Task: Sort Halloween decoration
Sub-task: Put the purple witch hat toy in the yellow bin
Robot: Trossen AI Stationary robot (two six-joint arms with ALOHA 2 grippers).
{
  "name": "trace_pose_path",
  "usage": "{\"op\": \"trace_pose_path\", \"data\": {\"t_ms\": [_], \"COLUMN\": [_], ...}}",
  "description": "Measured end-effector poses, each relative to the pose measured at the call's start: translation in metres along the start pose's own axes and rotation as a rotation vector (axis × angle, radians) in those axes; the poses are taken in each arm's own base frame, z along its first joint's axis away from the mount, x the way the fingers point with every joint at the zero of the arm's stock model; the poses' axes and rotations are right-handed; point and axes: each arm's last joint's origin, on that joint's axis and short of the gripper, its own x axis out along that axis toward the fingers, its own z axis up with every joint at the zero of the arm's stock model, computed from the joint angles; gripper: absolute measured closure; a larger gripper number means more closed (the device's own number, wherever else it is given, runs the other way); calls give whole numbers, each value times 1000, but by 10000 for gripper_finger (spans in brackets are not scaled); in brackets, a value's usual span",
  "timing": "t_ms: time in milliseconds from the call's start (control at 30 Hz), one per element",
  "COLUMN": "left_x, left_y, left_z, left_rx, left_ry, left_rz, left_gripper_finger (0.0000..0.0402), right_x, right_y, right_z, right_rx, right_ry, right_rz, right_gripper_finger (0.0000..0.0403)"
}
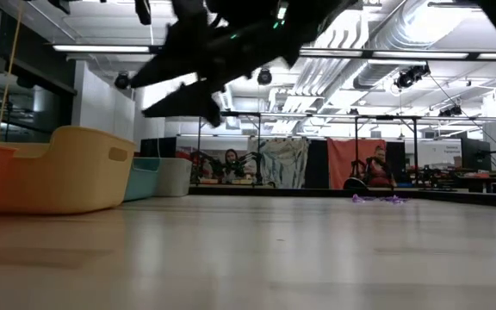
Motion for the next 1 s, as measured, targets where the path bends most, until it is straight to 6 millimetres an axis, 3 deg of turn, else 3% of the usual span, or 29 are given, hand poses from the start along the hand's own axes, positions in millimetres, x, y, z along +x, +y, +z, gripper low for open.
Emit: {"op": "trace_pose_path", "data": {"t_ms": [133,267,400,567,767,867,1000], "left_x": [0,0,2,4,11,18,29], "left_y": [1,0,-4,-13,-26,-34,-45], "left_z": [-6,-16,-32,-65,-104,-118,-132], "left_rx": [-28,-34,-51,-101,-170,-180,-185], "left_ry": [60,89,120,115,119,162,170], "left_rz": [-17,-41,-79,-70,55,74,75], "left_gripper_finger": [402,401,401,401,402,401,402], "right_x": [-30,-55,-80,-139,-203,-221,-234], "right_y": [17,33,47,63,90,99,107], "right_z": [-2,-17,-53,-112,-159,-180,-209], "right_rx": [-48,-106,-77,123,334,411,473], "right_ry": [158,323,417,449,399,475,706], "right_rz": [-124,-301,-329,-354,-278,-241,-254], "right_gripper_finger": [184,195,202,203,204,204,204]}}
